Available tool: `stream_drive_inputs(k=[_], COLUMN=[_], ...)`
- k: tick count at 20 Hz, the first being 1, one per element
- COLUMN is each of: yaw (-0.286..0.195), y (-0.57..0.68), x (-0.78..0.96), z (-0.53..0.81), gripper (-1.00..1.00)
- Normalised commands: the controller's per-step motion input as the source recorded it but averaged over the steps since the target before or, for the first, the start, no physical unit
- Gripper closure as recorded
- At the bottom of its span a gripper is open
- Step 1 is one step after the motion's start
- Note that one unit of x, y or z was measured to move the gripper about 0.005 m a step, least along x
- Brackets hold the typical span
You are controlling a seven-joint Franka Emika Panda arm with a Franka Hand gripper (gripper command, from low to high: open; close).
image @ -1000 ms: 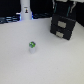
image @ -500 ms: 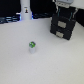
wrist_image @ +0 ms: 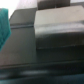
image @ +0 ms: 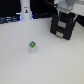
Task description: Open the kcup holder, insert the kcup into the holder, and close the kcup holder
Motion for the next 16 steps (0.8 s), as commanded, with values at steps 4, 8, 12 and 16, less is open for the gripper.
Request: stream_drive_inputs(k=[4, 8, 12, 16], yaw=[-0.015, -0.010, -0.008, -0.008], y=[0.01, 0.00, 0.00, 0.00], x=[-0.30, -0.29, -0.29, -0.29], z=[-0.33, -0.35, -0.37, -0.37], gripper=[-1.00, -1.00, -1.00, -1.00])
